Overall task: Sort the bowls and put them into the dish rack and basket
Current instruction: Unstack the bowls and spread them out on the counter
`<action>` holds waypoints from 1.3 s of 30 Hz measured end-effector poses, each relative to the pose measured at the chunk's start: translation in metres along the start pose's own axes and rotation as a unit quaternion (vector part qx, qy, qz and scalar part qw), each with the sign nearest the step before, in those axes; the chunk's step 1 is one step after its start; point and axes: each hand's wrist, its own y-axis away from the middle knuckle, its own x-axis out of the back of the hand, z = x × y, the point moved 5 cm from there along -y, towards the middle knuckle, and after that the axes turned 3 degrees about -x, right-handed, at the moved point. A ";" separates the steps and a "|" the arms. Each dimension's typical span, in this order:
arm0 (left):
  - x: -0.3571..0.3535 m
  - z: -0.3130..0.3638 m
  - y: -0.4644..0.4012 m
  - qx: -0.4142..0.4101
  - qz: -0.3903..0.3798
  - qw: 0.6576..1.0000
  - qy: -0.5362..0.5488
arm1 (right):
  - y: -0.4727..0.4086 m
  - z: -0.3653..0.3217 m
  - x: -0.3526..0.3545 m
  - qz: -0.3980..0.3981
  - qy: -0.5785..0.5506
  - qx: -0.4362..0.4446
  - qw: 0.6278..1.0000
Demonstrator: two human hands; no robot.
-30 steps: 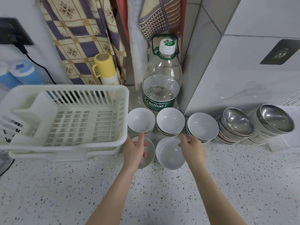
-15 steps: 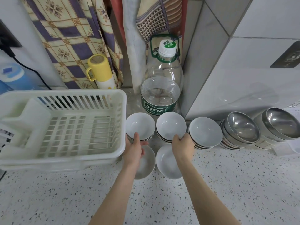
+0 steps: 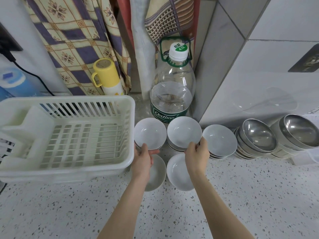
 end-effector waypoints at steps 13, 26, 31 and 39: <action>-0.008 0.001 0.044 -0.072 -0.074 0.995 -0.005 | 0.044 0.014 0.076 0.066 -0.166 -0.014 0.984; 0.036 -0.019 0.140 -0.070 -0.065 0.995 -0.013 | 0.108 0.040 0.111 -0.014 -0.178 -0.013 0.984; 0.069 -0.033 0.178 -0.051 -0.006 0.998 -0.022 | 0.132 0.055 0.121 -0.069 -0.135 -0.035 0.988; 0.128 -0.051 0.214 -0.014 0.096 0.995 -0.013 | 0.164 0.087 0.121 -0.159 -0.067 -0.055 0.983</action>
